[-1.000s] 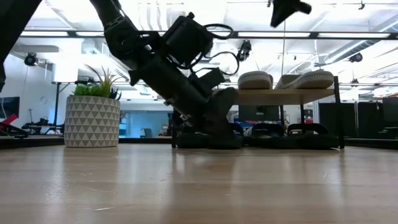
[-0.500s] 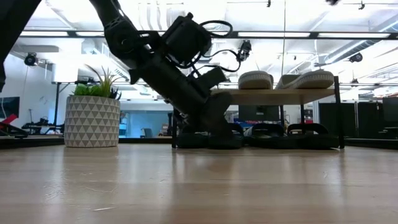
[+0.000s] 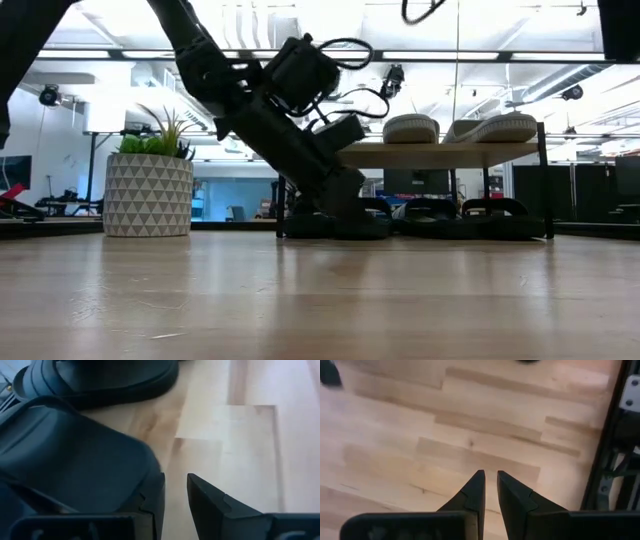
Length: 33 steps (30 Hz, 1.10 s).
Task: Pick and place slides into the shelf
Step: Put the black slipper under the shelf
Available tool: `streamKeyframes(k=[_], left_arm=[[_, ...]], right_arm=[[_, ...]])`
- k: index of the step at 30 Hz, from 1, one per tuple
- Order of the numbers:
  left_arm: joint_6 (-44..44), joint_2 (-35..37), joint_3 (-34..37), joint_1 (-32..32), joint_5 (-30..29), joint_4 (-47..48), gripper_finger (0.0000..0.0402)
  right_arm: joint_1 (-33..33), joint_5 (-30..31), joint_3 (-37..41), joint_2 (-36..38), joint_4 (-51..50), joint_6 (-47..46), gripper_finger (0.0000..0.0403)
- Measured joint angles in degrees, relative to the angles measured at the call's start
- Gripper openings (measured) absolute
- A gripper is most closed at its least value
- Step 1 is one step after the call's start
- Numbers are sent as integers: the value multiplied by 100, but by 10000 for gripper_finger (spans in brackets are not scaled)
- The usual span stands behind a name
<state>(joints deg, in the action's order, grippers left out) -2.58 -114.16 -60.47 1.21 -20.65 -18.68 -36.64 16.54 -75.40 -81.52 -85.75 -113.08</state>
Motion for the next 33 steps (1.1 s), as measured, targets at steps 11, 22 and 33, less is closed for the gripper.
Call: streamKeyframes(k=[11, 22, 33], left_arm=[[-86, -326, -78, 267, 305, -384, 67], [-278, -836, -924, 295, 442, -240, 67], [396, 412, -759, -242, 706, 709, 67]], right_arm=[[2, -298, -201, -590, 280, 363, 43], [2, -193, -205, -582, 378, 254, 43], [418, 815, -486, 99, 347, 576, 43]])
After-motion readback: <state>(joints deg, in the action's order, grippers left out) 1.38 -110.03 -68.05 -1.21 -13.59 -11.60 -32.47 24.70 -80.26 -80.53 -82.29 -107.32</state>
